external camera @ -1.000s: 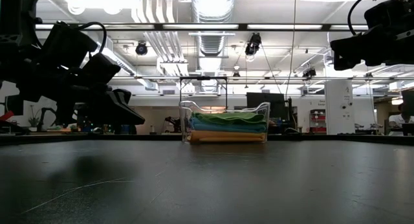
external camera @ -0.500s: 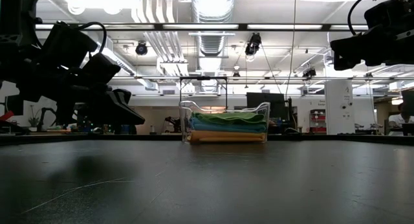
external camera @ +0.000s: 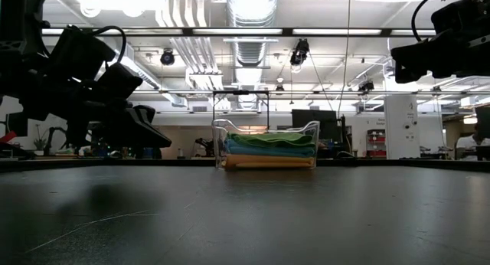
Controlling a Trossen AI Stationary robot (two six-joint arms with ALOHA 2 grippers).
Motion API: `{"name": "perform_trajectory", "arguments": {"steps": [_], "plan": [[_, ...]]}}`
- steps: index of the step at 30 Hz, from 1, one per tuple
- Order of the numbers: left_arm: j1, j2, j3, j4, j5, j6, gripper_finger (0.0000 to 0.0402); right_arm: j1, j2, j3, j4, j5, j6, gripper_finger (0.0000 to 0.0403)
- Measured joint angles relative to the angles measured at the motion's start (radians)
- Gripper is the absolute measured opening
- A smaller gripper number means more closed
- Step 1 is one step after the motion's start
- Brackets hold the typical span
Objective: Fold microfiber towels
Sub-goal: Return to Home Position
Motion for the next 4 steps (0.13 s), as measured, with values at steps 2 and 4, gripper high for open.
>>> {"name": "perform_trajectory", "arguments": {"steps": [2, 4], "plan": [[0.000, 0.000, 0.000, 0.000, 0.000, 0.000, 0.0000, 0.000, 0.000, 0.000, 0.000, 0.000, 0.000, 0.0009], [0.000, 0.000, 0.000, 0.000, 0.000, 0.000, 0.0000, 0.000, 0.000, 0.000, 0.000, 0.000, 0.000, 0.0009]]}}
